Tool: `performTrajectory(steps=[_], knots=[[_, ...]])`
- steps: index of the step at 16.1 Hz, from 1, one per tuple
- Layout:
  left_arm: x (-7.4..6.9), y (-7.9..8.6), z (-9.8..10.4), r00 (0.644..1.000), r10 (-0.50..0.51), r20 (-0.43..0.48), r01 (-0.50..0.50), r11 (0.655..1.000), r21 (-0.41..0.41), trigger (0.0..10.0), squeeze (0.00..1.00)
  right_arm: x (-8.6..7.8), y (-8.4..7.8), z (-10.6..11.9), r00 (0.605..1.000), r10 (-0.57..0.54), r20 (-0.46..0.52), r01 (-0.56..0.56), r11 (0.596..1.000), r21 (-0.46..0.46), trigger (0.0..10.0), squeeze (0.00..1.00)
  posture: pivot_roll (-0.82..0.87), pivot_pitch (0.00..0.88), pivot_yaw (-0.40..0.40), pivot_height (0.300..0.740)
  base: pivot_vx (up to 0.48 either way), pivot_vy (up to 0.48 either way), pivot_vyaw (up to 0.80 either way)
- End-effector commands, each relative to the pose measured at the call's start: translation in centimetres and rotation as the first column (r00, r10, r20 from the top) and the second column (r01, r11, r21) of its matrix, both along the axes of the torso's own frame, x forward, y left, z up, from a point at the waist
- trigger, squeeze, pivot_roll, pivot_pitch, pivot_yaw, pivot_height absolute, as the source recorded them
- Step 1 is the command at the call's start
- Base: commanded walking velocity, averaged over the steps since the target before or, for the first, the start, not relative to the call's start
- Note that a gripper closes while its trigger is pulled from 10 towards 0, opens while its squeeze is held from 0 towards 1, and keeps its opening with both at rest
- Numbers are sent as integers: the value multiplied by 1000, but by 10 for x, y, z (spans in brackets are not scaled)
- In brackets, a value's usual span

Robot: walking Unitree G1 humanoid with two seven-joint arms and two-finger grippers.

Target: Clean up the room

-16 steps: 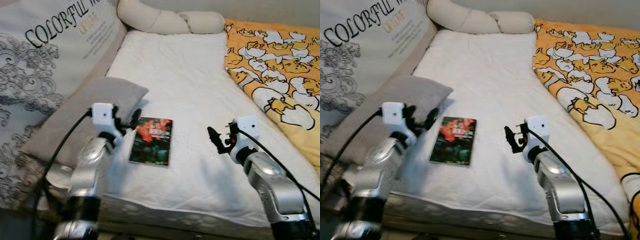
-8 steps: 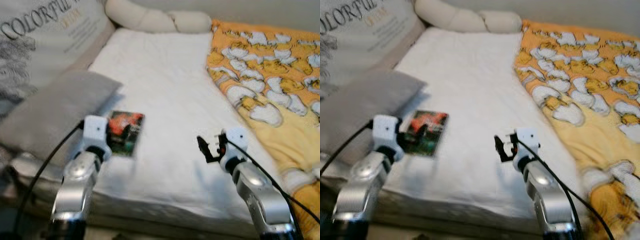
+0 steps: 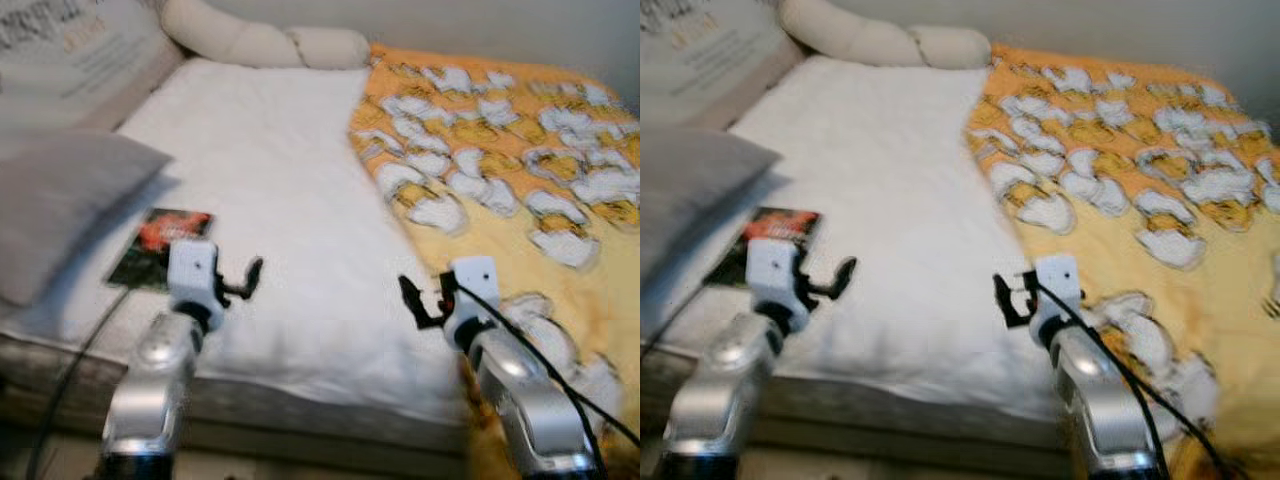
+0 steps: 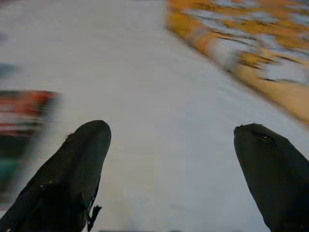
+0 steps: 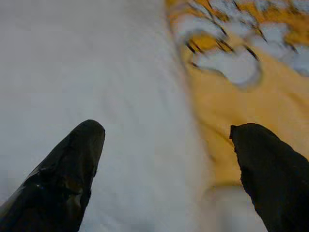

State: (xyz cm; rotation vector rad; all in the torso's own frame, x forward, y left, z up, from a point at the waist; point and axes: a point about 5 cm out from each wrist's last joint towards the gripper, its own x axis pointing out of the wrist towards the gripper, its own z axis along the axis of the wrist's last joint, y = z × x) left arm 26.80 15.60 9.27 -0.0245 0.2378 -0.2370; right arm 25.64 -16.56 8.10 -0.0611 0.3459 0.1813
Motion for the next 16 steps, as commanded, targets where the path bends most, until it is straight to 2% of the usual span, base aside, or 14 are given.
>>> performTrajectory(steps=[1,3,6,9,11,12,14,16], knots=[[1,3,9,999,-3,37,2,1000,15,10000,1000,2,2,4,1000,6,8,-6,1000,4,10000,1000,-39,0,-11,740,0,480,-800],[0,4,12,999,-5,53,2,999,46,10000,1000,2,3,4,1000,12,18,-12,1000,0,10000,1000,-34,0,-11,740,0,-169,-603],[0,5,15,999,14,46,-13,1000,-20,10000,1000,3,2,2,1000,15,2,-15,1000,-18,10000,1000,-31,0,-13,740,0,-247,0],[0,6,17,999,5,54,-5,1000,10,10000,984,2,-1,-2,1000,-9,-27,8,999,-38,10000,1000,-29,0,-14,740,0,0,0],[-2,5,16,999,-17,50,16,999,29,10000,949,1,-11,-11,992,-77,-97,68,994,-91,10000,1000,-27,0,-18,740,0,0,0],[-4,2,16,996,-80,45,77,995,57,10000,957,-4,-21,-21,973,-135,-187,118,988,-100,10000,1000,-26,0,-18,740,0,0,0],[-5,0,16,988,-152,26,149,986,79,10000,965,-8,-29,-29,951,-156,-266,130,985,-112,10000,1000,-26,0,-16,740,0,0,0],[-7,-7,18,944,-329,6,327,941,86,10000,965,-11,-45,-40,914,-209,-347,172,976,-134,10000,1000,-24,0,-16,740,0,0,0]])
